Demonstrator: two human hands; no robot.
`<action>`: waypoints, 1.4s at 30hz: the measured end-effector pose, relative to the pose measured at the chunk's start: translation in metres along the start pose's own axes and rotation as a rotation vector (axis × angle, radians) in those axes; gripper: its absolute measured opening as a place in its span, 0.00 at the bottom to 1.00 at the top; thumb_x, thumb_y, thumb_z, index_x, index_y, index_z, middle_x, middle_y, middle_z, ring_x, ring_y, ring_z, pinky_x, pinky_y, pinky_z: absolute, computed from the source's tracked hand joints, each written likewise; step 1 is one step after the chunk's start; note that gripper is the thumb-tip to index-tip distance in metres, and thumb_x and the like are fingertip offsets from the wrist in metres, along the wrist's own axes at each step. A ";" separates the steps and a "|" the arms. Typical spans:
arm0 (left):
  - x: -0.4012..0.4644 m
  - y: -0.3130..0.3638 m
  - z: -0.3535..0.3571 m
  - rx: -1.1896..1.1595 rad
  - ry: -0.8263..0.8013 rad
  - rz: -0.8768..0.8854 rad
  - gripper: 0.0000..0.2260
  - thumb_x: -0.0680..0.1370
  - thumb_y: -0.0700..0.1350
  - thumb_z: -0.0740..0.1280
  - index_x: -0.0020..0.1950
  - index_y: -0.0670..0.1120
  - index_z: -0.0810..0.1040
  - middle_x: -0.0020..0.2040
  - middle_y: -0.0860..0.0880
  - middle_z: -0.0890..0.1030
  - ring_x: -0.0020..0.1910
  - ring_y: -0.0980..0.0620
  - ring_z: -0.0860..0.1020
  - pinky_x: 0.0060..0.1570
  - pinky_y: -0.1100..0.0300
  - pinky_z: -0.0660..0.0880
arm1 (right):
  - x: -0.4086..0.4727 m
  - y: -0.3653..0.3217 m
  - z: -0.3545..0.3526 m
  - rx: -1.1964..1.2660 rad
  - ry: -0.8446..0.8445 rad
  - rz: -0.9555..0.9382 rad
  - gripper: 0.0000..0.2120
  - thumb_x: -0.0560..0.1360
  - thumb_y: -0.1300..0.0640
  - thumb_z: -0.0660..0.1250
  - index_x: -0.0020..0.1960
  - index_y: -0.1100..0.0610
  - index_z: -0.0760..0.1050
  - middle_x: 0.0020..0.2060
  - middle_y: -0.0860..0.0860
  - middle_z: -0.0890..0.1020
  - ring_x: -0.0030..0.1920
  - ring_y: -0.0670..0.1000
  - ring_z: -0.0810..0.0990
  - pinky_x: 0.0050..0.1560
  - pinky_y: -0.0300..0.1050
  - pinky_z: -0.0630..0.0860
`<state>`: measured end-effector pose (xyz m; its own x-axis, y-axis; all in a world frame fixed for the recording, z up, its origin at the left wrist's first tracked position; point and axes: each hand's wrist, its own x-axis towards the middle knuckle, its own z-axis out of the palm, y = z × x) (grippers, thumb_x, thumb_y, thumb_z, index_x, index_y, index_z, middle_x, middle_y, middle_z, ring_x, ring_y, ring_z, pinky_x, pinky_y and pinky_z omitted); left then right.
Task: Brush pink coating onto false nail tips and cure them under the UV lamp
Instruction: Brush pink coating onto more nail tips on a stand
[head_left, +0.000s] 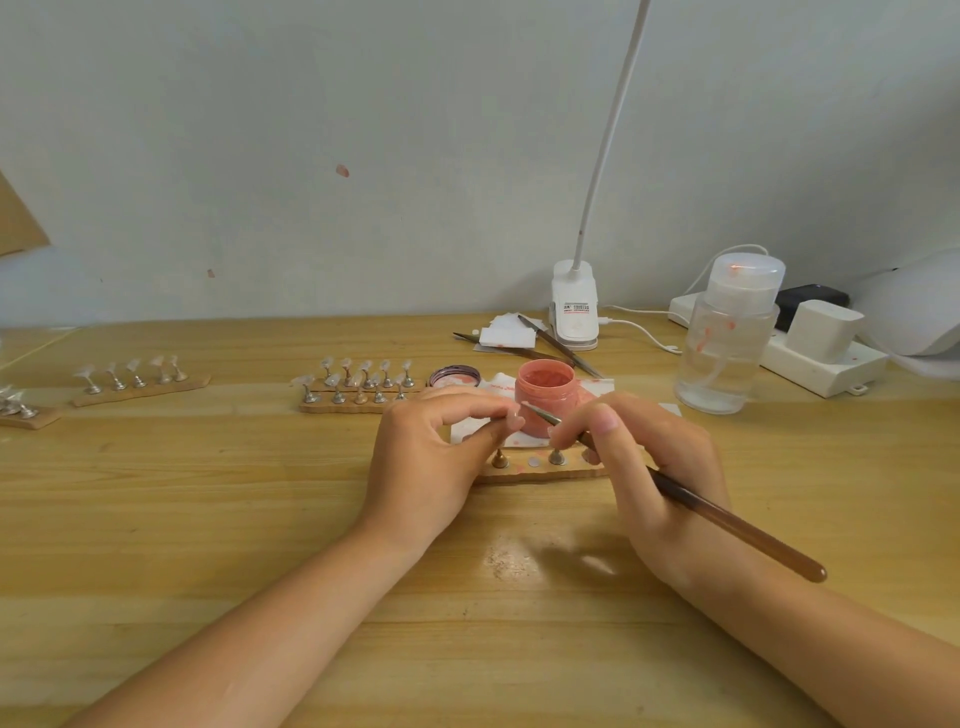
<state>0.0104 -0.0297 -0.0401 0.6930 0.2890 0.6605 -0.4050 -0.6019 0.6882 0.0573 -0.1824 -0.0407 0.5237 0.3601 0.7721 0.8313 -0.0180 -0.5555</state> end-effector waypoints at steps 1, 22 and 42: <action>0.000 0.000 0.001 0.002 0.002 0.006 0.07 0.68 0.34 0.73 0.39 0.46 0.83 0.38 0.58 0.81 0.42 0.66 0.78 0.47 0.76 0.68 | 0.000 0.000 0.000 -0.007 -0.011 -0.003 0.16 0.77 0.52 0.53 0.38 0.52 0.77 0.34 0.40 0.78 0.37 0.41 0.76 0.39 0.37 0.70; 0.000 0.001 0.000 0.015 -0.006 -0.035 0.12 0.67 0.40 0.74 0.36 0.59 0.80 0.34 0.66 0.80 0.43 0.66 0.76 0.46 0.76 0.67 | 0.004 -0.002 0.001 -0.113 0.055 -0.019 0.09 0.70 0.51 0.70 0.47 0.54 0.78 0.45 0.39 0.79 0.44 0.43 0.78 0.47 0.30 0.71; -0.001 0.004 0.001 0.044 -0.164 0.024 0.10 0.66 0.42 0.75 0.43 0.53 0.81 0.39 0.61 0.80 0.46 0.64 0.75 0.47 0.73 0.68 | 0.005 0.007 0.001 -0.143 -0.036 -0.055 0.11 0.67 0.63 0.75 0.46 0.56 0.79 0.46 0.47 0.81 0.46 0.50 0.80 0.48 0.46 0.76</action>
<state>0.0081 -0.0334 -0.0383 0.7729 0.1504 0.6164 -0.3989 -0.6402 0.6565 0.0654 -0.1799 -0.0410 0.4720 0.3975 0.7869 0.8778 -0.1290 -0.4613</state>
